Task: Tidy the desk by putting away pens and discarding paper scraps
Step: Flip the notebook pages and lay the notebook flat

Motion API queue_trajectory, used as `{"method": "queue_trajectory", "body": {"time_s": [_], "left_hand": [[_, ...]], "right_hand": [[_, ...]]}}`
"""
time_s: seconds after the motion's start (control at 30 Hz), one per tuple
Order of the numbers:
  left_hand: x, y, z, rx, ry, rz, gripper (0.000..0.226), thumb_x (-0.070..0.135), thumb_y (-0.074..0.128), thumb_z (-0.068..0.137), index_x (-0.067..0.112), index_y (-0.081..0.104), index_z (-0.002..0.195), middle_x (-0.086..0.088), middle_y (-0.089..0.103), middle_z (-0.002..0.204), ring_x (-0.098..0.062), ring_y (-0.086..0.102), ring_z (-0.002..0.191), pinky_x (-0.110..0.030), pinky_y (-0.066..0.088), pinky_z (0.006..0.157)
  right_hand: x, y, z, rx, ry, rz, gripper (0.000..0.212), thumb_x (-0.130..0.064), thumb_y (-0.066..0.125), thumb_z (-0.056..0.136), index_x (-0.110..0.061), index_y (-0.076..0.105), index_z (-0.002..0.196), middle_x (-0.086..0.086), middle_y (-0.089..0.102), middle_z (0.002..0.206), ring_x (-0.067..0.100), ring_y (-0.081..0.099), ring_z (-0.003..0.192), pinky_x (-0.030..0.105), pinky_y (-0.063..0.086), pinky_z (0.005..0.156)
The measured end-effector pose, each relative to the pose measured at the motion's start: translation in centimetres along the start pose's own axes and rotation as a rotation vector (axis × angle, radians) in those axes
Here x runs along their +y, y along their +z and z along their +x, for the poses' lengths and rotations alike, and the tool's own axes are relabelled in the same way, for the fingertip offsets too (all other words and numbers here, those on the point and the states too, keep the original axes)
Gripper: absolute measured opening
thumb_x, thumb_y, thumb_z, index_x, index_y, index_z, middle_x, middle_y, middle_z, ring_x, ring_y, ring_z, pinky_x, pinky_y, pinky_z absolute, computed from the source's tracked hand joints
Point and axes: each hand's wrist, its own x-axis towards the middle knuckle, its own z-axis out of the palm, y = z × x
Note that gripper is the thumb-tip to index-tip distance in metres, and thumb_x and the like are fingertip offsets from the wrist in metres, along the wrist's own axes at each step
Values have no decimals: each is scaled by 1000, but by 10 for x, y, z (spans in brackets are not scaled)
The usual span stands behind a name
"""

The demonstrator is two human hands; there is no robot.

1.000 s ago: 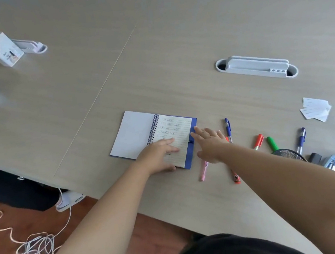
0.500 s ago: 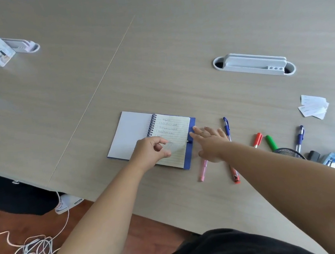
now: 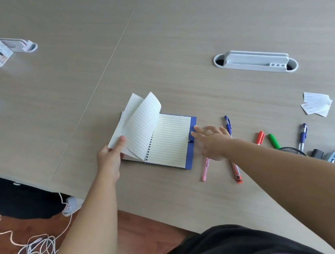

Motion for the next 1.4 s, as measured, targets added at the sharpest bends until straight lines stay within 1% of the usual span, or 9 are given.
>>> {"method": "queue_trajectory", "body": {"time_s": [0.17,0.3,0.37,0.7,0.9,1.0,1.1,1.2,1.4], "left_hand": [[-4,28,-13,-140,47,215,31,36,87,62,16,70,78,4,71,73,-13,65,66,-22,51,60],[-9,63,-21,-208,139,331,57,65,75,62,20,40,53,13,32,48,-7,28,43,-17,24,37],[-11,66,-16,-205,172,371,60,56,71,75,24,24,55,10,22,52,-12,19,50,-23,16,44],[-10,-25,26,165,254,901,36,38,64,80,7,51,68,0,50,59,-26,46,60,-33,35,55],[-13,-23,23,326,449,1233,19,29,66,83,19,64,99,-11,57,114,-39,53,102,-47,44,82],[-20,-1,10,39,760,1248,38,35,50,89,13,63,118,-11,57,130,-36,54,114,-47,44,90],[-41,17,0,-294,672,1323,63,53,24,93,22,38,146,-1,30,157,-26,27,143,-48,25,114],[-60,24,1,-317,524,1349,67,58,16,94,30,5,153,12,-3,162,-18,-6,149,-47,-1,119],[-49,55,16,-341,514,1356,65,56,20,97,33,-5,152,16,-13,160,-15,-15,148,-46,-9,118]], "right_hand": [[-1,0,-2,2,0,12,79,-14,39,90,-34,-2,154,-18,-14,161,17,-13,149,47,-8,119],[1,-3,-3,-4,-4,8,77,-15,38,91,-35,-1,154,-18,-14,161,18,-13,149,48,-9,118],[1,-4,-3,-2,-6,0,77,-14,37,91,-35,-1,154,-18,-13,161,18,-13,149,48,-9,118],[2,-4,-3,-9,-7,-21,76,-15,36,92,-37,-1,154,-19,-13,161,19,-12,150,49,-9,119],[-3,-7,-3,72,-36,-58,63,-35,37,97,-31,13,154,-14,-4,163,20,-6,150,52,-7,119],[-14,-9,-4,181,-22,-110,62,-48,32,98,-24,20,153,-7,3,164,21,-5,151,53,-6,118],[-30,-3,-7,255,-100,-172,73,-58,35,95,-22,13,154,-1,-1,164,21,-5,151,52,-5,118],[-43,6,-7,201,-176,-192,81,-62,46,89,-22,17,153,7,10,162,27,13,148,50,7,119],[-34,-6,5,214,-106,-135,78,-57,63,80,-18,38,143,8,22,156,28,36,135,40,34,110]]}}
